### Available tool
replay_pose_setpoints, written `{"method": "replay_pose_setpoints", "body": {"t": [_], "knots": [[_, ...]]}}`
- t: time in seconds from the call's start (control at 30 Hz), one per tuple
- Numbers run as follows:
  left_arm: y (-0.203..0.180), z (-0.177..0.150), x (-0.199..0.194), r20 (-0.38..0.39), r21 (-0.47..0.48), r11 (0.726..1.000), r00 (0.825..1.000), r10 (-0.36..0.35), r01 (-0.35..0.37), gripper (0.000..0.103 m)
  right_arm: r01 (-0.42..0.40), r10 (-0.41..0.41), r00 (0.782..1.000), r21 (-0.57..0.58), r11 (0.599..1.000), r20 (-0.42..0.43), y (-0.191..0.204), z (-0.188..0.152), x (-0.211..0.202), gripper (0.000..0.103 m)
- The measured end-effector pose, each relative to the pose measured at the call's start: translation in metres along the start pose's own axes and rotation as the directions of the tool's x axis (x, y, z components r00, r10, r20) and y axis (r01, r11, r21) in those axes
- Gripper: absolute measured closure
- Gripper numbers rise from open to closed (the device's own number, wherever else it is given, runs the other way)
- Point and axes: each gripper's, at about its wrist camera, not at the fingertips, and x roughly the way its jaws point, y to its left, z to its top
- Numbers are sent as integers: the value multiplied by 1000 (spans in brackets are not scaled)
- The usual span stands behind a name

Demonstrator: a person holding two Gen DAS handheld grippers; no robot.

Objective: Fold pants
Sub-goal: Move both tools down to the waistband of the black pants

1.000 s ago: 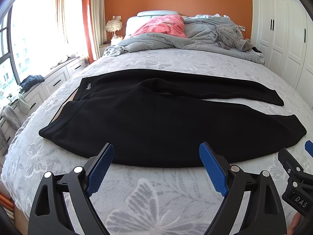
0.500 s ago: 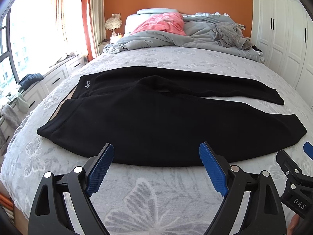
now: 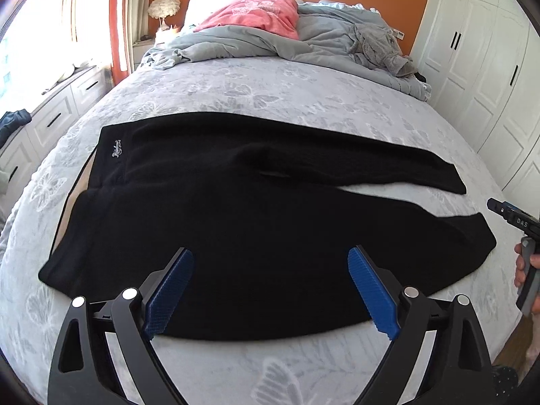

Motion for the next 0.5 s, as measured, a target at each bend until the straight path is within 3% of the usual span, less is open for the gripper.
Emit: {"method": "replay_pose_setpoints", "body": {"t": [0.17,0.23,0.3,0.4,0.5], "knots": [[88,85,48,-49,-146,980,991,127,-133,12,42,-33,998,211,977,-49,-88,56,86,5],[130,112,67,-60,-228,956,983,174,-183,12,33,-20,999,286,958,-47,-112,69,112,5],[174,135,90,-85,-317,911,964,251,-265,12,43,-24,998,329,943,-61,-127,80,135,5],[221,163,131,-141,-355,871,941,309,-340,12,75,-49,995,342,937,-83,-143,94,167,5],[255,173,176,-225,-389,862,941,252,-324,12,65,-39,996,347,936,-81,-152,103,187,5]]}}
